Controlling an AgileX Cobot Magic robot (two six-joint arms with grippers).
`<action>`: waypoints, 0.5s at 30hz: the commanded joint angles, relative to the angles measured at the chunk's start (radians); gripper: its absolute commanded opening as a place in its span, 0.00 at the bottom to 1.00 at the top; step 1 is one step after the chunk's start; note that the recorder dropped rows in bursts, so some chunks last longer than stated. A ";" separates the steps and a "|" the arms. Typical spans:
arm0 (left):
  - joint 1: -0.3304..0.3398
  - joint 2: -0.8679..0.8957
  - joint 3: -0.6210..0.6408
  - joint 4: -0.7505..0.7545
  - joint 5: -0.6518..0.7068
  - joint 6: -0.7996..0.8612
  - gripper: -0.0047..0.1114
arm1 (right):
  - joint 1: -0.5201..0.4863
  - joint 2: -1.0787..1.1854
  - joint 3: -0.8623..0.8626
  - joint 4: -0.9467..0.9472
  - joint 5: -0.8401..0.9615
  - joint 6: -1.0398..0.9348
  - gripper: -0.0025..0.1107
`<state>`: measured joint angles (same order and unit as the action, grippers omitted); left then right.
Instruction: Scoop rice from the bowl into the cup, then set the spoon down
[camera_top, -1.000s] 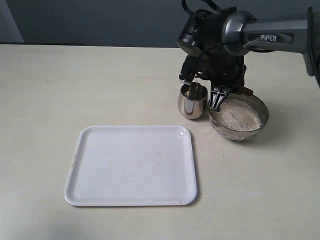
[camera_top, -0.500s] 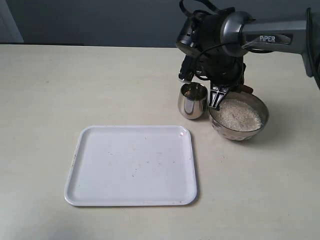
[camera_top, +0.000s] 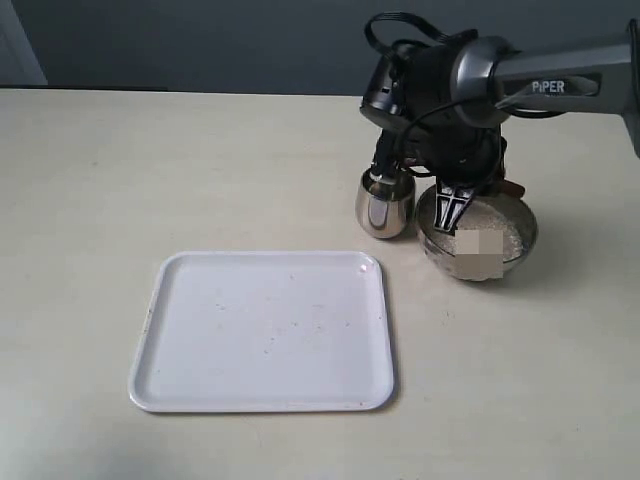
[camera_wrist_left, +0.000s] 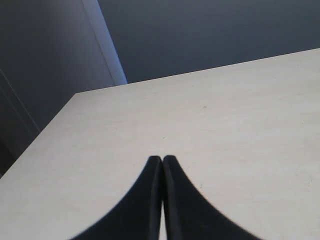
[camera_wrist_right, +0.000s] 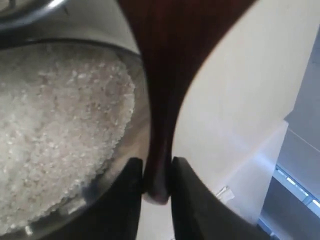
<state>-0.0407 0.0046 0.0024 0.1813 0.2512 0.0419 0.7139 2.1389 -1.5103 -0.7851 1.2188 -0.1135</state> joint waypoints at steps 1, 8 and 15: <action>-0.002 -0.005 -0.002 -0.004 -0.012 -0.006 0.04 | 0.037 -0.012 0.002 -0.097 0.002 0.056 0.02; -0.002 -0.005 -0.002 -0.004 -0.012 -0.006 0.04 | 0.065 -0.012 0.019 -0.147 0.002 0.065 0.02; -0.002 -0.005 -0.002 -0.004 -0.012 -0.006 0.04 | 0.062 -0.012 0.033 -0.220 0.002 0.094 0.02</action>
<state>-0.0407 0.0046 0.0024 0.1813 0.2512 0.0419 0.7801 2.1372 -1.4780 -0.9559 1.2166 -0.0369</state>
